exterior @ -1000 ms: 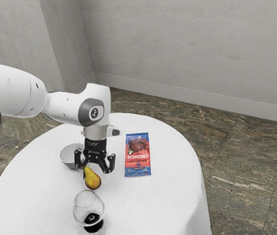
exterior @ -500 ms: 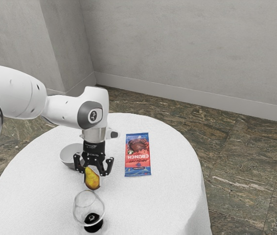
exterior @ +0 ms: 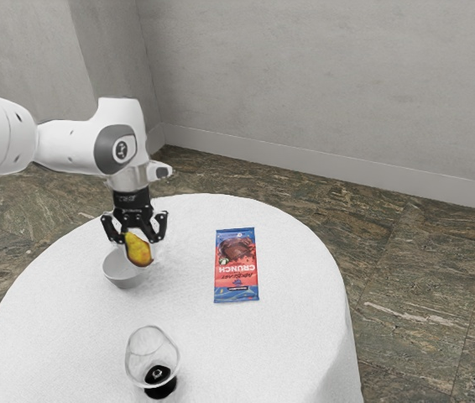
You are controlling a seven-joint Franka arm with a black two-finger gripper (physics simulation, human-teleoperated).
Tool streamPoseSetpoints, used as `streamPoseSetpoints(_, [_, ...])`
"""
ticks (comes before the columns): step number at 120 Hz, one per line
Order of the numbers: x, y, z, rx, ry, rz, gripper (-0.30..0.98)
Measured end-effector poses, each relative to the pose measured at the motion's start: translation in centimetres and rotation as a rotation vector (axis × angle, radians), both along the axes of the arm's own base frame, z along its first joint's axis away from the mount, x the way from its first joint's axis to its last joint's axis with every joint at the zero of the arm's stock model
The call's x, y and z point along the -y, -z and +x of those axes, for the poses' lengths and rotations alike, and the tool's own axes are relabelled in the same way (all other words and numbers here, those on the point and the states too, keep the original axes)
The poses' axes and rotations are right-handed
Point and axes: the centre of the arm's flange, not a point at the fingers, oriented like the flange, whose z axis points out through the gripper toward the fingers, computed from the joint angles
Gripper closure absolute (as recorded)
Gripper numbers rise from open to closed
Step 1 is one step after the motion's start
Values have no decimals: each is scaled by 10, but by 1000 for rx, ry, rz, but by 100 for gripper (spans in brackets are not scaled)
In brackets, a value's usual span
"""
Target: Place the pear in the bowl.
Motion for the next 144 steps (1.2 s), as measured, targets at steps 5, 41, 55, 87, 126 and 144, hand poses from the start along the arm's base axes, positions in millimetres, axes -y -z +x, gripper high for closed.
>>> streamPoseSetpoints(5, [-16,-3,1,10,-24,7,43])
streamPoseSetpoints(41, [-88,21,7,-6,-127,36,44])
streamPoseSetpoints(55, [-82,24,9,-9,-118,35,43])
streamPoseSetpoints(87, [-74,21,10,-2,-107,21,16])
streamPoseSetpoints(126, [-52,-154,-3,270,-1,1,5])
streamPoseSetpoints(144, [-23,-253,0,379,159,-9,3])
